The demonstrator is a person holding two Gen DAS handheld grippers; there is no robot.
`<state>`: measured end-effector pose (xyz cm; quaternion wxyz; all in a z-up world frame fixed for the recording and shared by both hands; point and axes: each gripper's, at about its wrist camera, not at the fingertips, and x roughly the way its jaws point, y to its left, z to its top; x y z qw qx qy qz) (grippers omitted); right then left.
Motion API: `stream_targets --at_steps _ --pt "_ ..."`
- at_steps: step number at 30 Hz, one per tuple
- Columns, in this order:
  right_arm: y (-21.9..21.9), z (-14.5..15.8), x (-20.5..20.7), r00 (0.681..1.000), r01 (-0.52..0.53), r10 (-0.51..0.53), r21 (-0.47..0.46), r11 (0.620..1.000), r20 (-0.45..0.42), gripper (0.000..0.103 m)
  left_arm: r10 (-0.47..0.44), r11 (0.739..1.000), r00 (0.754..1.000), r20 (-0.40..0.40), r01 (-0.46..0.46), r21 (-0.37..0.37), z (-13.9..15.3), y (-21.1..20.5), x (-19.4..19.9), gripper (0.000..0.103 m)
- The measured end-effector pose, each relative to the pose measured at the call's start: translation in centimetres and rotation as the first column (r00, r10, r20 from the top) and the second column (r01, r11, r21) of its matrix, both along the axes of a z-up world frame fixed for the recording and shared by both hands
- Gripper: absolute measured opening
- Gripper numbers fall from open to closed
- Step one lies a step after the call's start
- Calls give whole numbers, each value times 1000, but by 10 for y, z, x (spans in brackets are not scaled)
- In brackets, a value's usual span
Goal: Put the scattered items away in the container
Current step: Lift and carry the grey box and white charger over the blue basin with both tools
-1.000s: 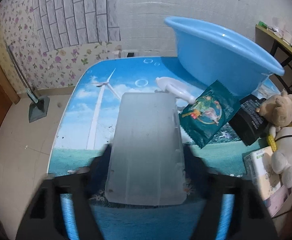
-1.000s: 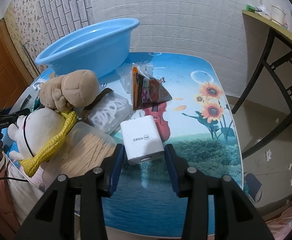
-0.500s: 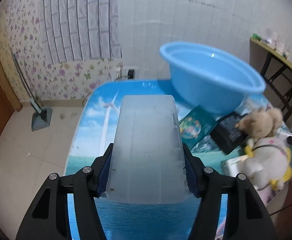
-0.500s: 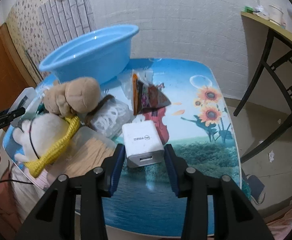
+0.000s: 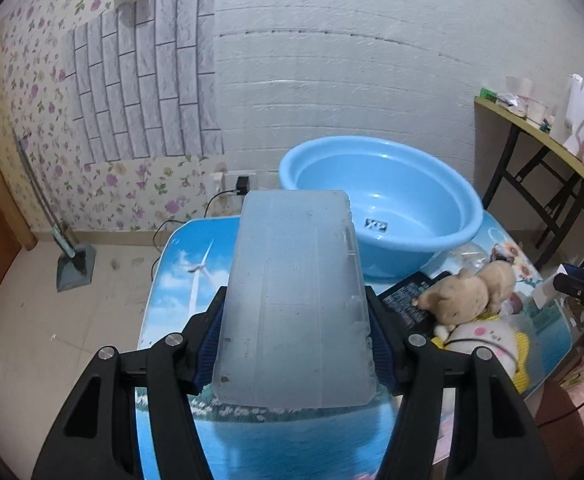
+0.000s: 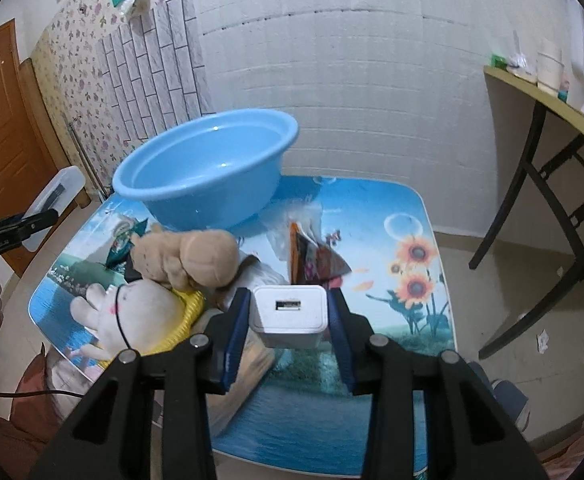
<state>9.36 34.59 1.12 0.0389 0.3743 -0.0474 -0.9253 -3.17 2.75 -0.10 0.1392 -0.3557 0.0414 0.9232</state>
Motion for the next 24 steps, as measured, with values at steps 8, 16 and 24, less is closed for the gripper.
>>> stream_targets --at_steps 8,16,24 --pt "-12 42 -15 996 -54 54 -6 999 -71 38 -35 999 998 -49 36 20 28 21 -12 61" --pt "-30 78 -48 983 -143 137 -44 989 -126 38 -75 996 995 -59 78 39 41 47 -43 61" --pt "-50 78 -91 970 -210 203 -40 977 -133 38 -134 990 991 -25 135 37 27 83 -74 61"
